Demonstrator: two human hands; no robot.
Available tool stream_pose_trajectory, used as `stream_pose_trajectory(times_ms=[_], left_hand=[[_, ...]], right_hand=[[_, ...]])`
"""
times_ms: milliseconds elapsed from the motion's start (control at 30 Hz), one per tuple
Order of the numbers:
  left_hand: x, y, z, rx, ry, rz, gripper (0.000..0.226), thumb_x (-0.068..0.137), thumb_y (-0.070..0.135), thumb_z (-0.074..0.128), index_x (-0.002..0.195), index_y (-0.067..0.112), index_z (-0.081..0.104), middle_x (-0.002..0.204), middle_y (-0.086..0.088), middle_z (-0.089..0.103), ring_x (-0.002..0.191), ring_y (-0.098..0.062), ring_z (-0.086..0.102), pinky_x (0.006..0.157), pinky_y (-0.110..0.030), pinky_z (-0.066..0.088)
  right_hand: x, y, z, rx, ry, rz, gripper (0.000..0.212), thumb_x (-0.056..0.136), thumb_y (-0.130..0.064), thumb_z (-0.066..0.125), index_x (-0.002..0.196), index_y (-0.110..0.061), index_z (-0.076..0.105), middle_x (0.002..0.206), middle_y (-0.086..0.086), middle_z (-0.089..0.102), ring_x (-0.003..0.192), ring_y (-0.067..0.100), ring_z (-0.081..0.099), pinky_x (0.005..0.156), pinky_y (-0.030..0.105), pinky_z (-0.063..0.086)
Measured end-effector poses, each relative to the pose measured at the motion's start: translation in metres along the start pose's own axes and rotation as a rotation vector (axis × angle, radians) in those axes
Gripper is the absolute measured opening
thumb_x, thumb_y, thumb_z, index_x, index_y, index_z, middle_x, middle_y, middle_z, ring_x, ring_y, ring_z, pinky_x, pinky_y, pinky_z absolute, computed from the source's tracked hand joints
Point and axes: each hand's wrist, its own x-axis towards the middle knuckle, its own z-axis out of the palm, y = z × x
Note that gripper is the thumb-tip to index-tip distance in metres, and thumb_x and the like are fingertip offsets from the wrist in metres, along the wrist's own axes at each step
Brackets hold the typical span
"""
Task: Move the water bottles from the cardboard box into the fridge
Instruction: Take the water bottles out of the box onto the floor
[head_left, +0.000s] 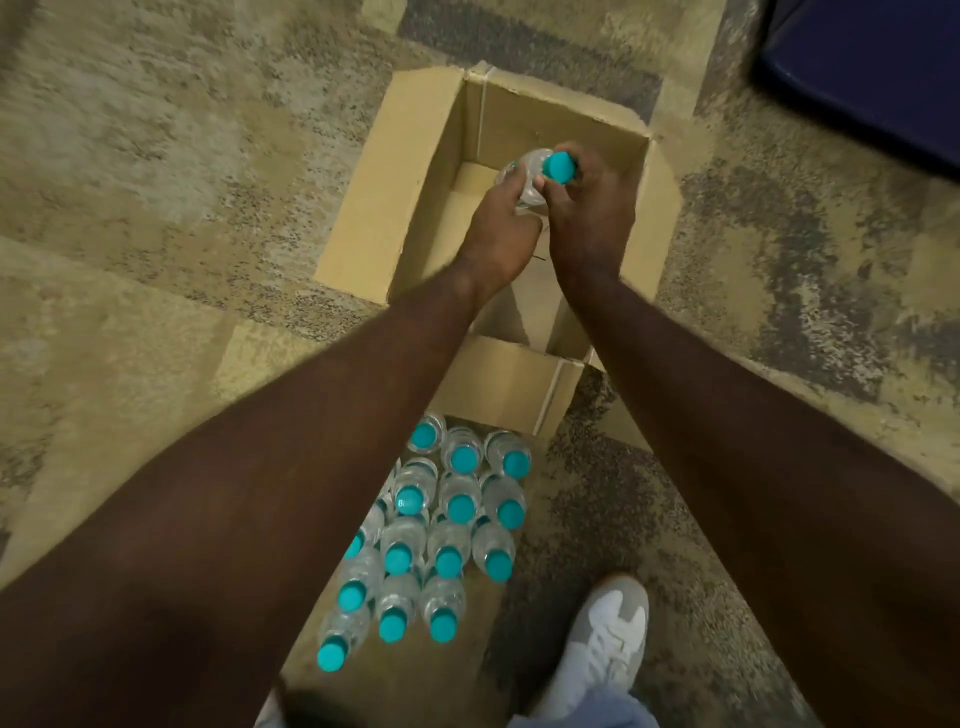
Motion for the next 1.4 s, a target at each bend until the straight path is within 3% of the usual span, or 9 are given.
stream_pose_trajectory(times_ms=[133, 200, 333, 500, 767, 1000, 1200, 1300, 1400], left_hand=[[-0.040, 0.028, 0.004, -0.040, 0.030, 0.041, 0.071, 0.092, -0.012, 0.047, 0.157, 0.011, 0.031, 0.152, -0.008, 0.048, 0.094, 0.011, 0.052, 0.081, -0.008, 0.046], [-0.060, 0.038, 0.003, -0.041, 0.053, 0.083, 0.071, 0.090, -0.013, 0.051, 0.156, 0.009, 0.033, 0.154, -0.007, 0.045, 0.108, 0.009, 0.050, 0.083, -0.004, 0.044], [-0.096, 0.049, 0.000, -0.024, 0.063, 0.190, 0.068, 0.087, -0.007, 0.064, 0.150, 0.010, 0.044, 0.148, -0.004, 0.051, 0.131, -0.008, 0.049, 0.111, -0.024, 0.043], [-0.133, 0.057, -0.006, 0.099, 0.006, 0.298, 0.060, 0.088, 0.018, 0.077, 0.142, 0.015, 0.052, 0.141, 0.002, 0.056, 0.125, -0.004, 0.053, 0.104, -0.018, 0.047], [-0.204, 0.046, 0.003, 0.014, -0.230, 0.261, 0.050, 0.082, 0.011, 0.080, 0.129, 0.007, 0.064, 0.120, -0.002, 0.070, 0.112, -0.010, 0.067, 0.098, -0.035, 0.056], [-0.265, -0.010, -0.002, 0.191, -0.485, 0.125, 0.051, 0.082, 0.022, 0.083, 0.130, 0.018, 0.066, 0.121, 0.003, 0.072, 0.109, -0.007, 0.067, 0.094, -0.037, 0.059], [-0.318, -0.055, 0.012, 0.271, -0.513, 0.067, 0.043, 0.082, 0.030, 0.081, 0.123, 0.020, 0.070, 0.109, 0.004, 0.074, 0.095, -0.006, 0.068, 0.084, -0.036, 0.059], [-0.340, -0.072, 0.024, 0.340, -0.505, 0.093, 0.049, 0.084, 0.037, 0.076, 0.130, 0.021, 0.066, 0.121, 0.002, 0.072, 0.106, -0.009, 0.066, 0.091, -0.027, 0.054], [-0.353, -0.086, 0.035, 0.398, -0.517, 0.071, 0.053, 0.090, 0.024, 0.074, 0.140, 0.016, 0.058, 0.138, -0.005, 0.063, 0.125, -0.019, 0.059, 0.103, -0.026, 0.043]], right_hand=[[-0.026, -0.024, -0.047, 0.058, 0.084, -0.009, 0.026, 0.084, -0.030, 0.072, 0.110, -0.023, 0.072, 0.094, -0.018, 0.070, 0.082, 0.002, 0.065, 0.073, 0.021, 0.053], [-0.036, -0.035, -0.066, 0.073, 0.098, -0.010, 0.027, 0.083, -0.031, 0.074, 0.108, -0.024, 0.073, 0.092, -0.021, 0.068, 0.080, 0.001, 0.065, 0.074, 0.024, 0.055], [-0.055, -0.047, -0.100, 0.078, 0.120, -0.014, 0.035, 0.080, -0.038, 0.074, 0.110, -0.021, 0.074, 0.102, -0.008, 0.073, 0.086, 0.008, 0.069, 0.074, 0.034, 0.059], [-0.099, -0.056, -0.147, 0.113, 0.106, -0.025, 0.031, 0.081, -0.035, 0.077, 0.106, -0.017, 0.074, 0.097, -0.006, 0.072, 0.079, 0.008, 0.067, 0.069, 0.034, 0.059], [-0.191, -0.051, -0.186, 0.095, 0.076, -0.017, 0.030, 0.084, -0.032, 0.079, 0.105, -0.011, 0.075, 0.094, -0.002, 0.071, 0.075, 0.009, 0.065, 0.067, 0.029, 0.057], [-0.281, -0.023, -0.199, -0.068, -0.204, -0.049, 0.031, 0.085, -0.033, 0.079, 0.105, -0.011, 0.073, 0.092, 0.001, 0.070, 0.076, 0.011, 0.061, 0.066, 0.028, 0.054], [-0.342, -0.005, -0.202, -0.158, -0.369, -0.007, 0.031, 0.080, -0.028, 0.084, 0.105, -0.013, 0.073, 0.095, 0.000, 0.069, 0.079, 0.009, 0.058, 0.066, 0.026, 0.052], [-0.364, 0.002, -0.204, -0.112, -0.401, 0.064, 0.034, 0.079, -0.025, 0.085, 0.110, -0.015, 0.074, 0.100, -0.002, 0.068, 0.083, 0.010, 0.062, 0.071, 0.028, 0.057], [-0.380, 0.008, -0.197, -0.123, -0.435, 0.140, 0.033, 0.079, -0.021, 0.084, 0.110, -0.015, 0.073, 0.099, -0.001, 0.065, 0.083, 0.009, 0.059, 0.072, 0.019, 0.053]])
